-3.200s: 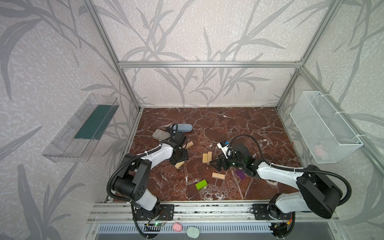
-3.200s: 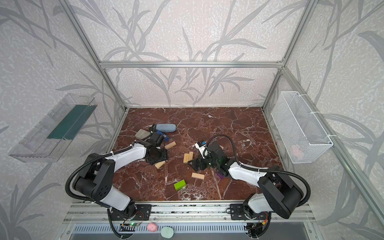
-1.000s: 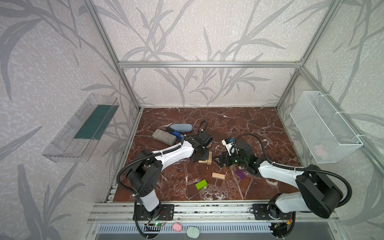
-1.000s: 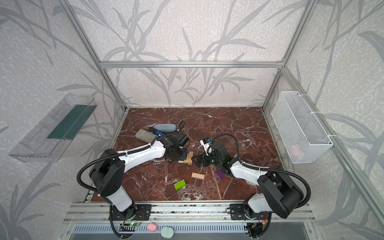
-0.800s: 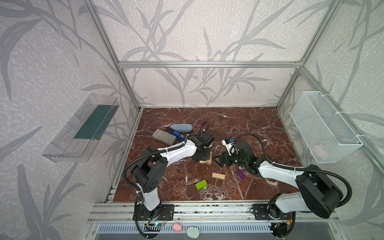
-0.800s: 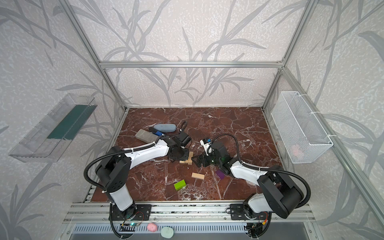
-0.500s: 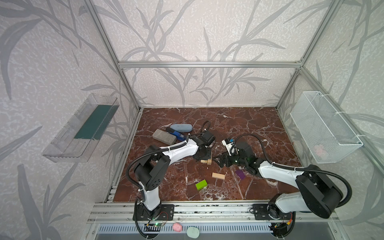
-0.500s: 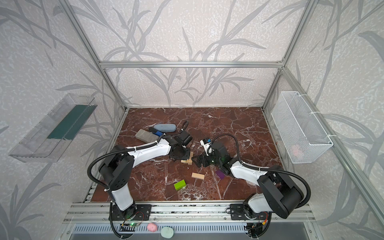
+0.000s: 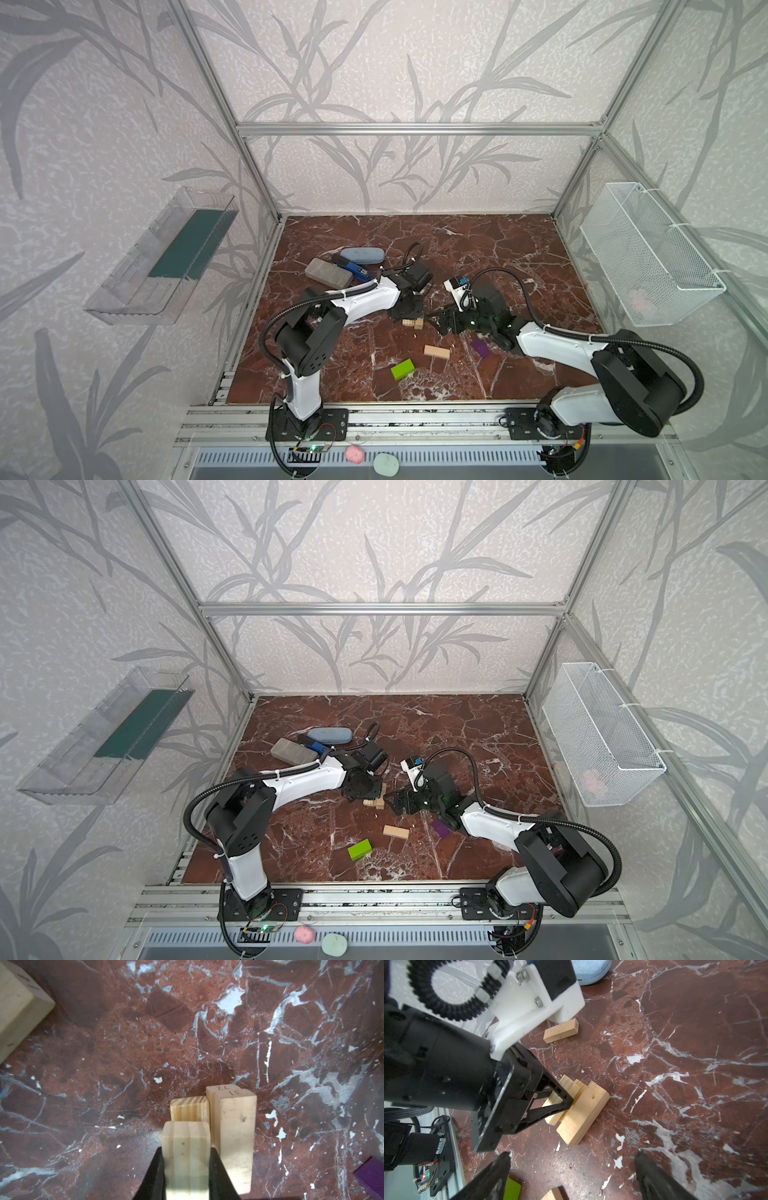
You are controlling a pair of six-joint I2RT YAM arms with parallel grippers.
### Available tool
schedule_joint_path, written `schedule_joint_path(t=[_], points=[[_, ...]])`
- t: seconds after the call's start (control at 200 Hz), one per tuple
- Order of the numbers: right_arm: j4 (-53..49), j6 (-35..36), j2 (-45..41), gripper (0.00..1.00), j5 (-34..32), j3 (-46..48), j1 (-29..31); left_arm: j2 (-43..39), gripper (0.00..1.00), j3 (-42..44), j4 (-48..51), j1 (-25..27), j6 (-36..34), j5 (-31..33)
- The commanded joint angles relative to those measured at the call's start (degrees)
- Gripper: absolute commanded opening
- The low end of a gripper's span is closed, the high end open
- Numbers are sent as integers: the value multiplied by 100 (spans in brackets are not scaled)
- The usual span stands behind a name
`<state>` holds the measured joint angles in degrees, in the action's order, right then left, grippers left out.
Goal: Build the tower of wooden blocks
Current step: 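Carry the block with the left gripper and lower it beside the standing blocks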
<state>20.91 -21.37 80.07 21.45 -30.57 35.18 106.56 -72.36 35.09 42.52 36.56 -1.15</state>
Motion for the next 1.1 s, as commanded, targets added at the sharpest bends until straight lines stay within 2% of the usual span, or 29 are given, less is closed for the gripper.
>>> schedule_joint_path(t=[0.0, 0.56, 0.755, 1.095], points=[[71, 27, -123, 92, -45, 52, -24, 92, 23, -180, 63, 10, -58, 87], [63, 36, -132, 92, -62, 60, -21, 194, 29, -208, 116, 10, -74, 113], [65, 36, -133, 92, -57, 61, -28, 152, 34, -211, 180, 9, -53, 209], [72, 33, -140, 92, -45, 60, -29, -41, 36, -181, 232, 2, -19, 202]])
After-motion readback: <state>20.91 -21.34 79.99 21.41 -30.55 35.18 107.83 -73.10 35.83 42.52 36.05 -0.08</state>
